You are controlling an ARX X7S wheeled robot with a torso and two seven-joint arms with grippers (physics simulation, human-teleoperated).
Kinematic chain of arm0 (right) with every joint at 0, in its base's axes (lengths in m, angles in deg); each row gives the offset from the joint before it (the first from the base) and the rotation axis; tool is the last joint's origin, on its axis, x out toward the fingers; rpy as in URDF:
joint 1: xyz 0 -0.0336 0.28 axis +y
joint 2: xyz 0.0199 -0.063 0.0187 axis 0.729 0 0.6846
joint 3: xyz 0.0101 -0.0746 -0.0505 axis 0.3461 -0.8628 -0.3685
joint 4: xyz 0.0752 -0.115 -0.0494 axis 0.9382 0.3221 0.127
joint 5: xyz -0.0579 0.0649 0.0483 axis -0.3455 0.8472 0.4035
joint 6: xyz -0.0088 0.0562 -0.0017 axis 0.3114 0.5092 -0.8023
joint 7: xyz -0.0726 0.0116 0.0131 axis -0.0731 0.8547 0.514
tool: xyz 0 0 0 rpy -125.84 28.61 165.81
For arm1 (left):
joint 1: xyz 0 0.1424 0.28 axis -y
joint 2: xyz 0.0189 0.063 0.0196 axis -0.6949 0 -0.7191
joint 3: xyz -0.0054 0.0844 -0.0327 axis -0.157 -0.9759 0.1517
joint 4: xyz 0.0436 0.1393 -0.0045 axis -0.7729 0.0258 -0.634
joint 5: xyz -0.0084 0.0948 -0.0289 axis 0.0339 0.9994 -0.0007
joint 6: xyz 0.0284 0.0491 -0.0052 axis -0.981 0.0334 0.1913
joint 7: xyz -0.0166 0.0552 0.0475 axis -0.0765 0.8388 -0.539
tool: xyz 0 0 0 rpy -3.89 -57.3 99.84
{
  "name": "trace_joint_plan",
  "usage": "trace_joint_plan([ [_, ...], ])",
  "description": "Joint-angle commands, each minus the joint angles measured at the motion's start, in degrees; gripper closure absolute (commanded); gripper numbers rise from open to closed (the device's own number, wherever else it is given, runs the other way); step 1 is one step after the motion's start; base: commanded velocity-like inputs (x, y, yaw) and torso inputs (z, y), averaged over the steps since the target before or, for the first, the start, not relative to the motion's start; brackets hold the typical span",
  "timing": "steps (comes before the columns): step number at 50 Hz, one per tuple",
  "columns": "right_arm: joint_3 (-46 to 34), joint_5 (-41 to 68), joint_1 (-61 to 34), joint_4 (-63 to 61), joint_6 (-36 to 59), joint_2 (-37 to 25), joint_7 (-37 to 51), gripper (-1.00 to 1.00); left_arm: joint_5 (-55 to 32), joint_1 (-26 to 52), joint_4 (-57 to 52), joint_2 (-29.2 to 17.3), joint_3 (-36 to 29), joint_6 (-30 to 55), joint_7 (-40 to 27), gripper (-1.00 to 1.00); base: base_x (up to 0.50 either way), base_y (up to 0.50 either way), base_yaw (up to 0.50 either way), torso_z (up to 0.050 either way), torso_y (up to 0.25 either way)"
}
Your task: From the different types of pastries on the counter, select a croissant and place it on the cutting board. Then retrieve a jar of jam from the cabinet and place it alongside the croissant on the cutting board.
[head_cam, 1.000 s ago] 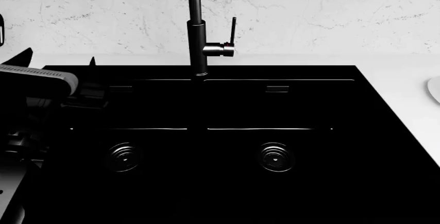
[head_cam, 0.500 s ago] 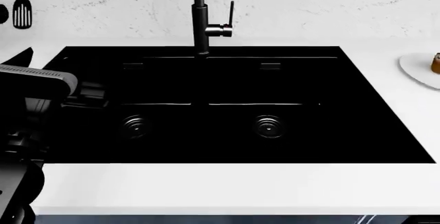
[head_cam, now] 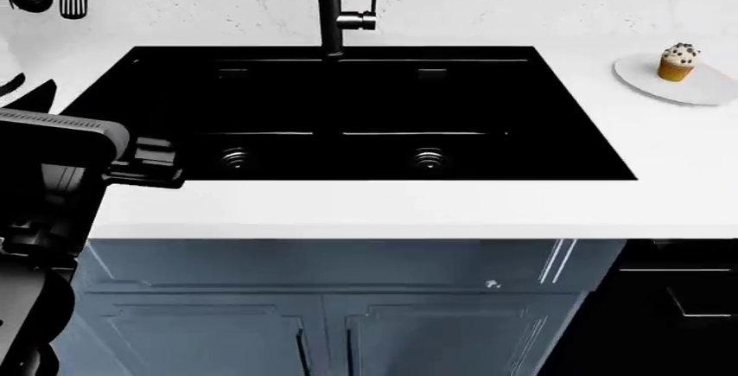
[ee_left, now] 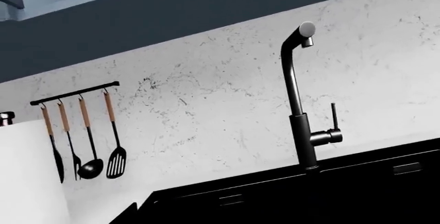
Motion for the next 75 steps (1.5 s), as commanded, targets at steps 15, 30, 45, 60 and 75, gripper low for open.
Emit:
trace_joint_plan([
  [15, -10.6, 9.1, 2.5, 0.7, -4.2, -1.6, -2.1, 1.00, -1.1, -0.1, 0.4, -0.1, 0.1, -1.3, 1.2, -1.00, -0.50, -0.05, 0.00, 0.000, 0.000],
  [30, -5.0, 18.5, 20.4, -38.9, 6.8, -12.0, 15.9, 1.00, -1.8, -0.2, 0.7, -0.4, -0.1, -2.1, 2.1, -1.00, -0.05, 0.00, 0.00, 0.000, 0.000],
  [45, 2.5, 31.2, 37.5, -66.8, 14.3, -19.6, 30.2, 1.00, -4.1, -0.4, 1.4, 0.6, 1.3, -4.0, 3.5, -1.00, 0.00, 0.00, 0.00, 0.000, 0.000],
  [60, 6.9, 34.9, 62.0, -83.7, 8.1, -26.9, 32.7, 1.00, -7.2, -0.5, 2.1, 2.1, 3.2, -5.4, 4.4, -1.00, 0.00, 0.00, 0.00, 0.000, 0.000],
  [75, 4.7, 23.1, 89.4, -95.5, -6.3, -32.0, 29.1, 1.00, -7.6, -0.5, 1.9, 3.8, 4.9, -4.5, 1.0, -1.00, 0.00, 0.00, 0.00, 0.000, 0.000],
])
